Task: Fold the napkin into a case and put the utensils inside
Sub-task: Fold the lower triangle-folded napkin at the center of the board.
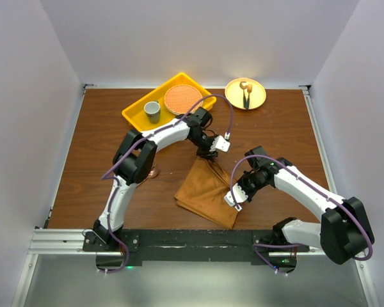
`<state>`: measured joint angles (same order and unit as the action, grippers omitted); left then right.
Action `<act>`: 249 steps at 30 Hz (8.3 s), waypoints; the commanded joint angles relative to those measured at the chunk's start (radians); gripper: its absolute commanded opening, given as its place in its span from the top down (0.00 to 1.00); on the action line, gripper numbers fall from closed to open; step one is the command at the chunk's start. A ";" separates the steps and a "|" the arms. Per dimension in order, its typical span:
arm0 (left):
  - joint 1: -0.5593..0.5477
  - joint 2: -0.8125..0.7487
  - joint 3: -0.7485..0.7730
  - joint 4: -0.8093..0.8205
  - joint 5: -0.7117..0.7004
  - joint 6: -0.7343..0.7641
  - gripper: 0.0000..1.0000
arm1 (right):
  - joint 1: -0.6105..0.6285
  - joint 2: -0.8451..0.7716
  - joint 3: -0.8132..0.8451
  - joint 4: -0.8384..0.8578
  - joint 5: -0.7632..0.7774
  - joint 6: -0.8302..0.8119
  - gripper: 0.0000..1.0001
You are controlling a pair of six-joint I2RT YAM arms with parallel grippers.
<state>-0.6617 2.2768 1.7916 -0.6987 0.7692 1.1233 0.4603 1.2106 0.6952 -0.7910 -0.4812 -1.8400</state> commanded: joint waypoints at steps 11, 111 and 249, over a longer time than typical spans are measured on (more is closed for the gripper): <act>-0.003 0.026 0.038 -0.102 0.010 0.092 0.77 | 0.008 0.010 0.026 0.004 -0.019 -0.002 1.00; -0.084 -0.514 -0.831 0.340 -0.208 -0.261 0.99 | -0.132 0.710 0.544 0.090 -0.408 1.312 0.66; 0.131 -0.507 -0.742 0.393 -0.275 -0.276 0.65 | -0.255 0.626 0.544 0.240 -0.060 2.018 0.67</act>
<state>-0.5251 1.7973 1.0504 -0.3042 0.4789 0.8661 0.2043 1.8519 1.2148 -0.5674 -0.5186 0.1768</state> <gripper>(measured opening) 0.346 0.279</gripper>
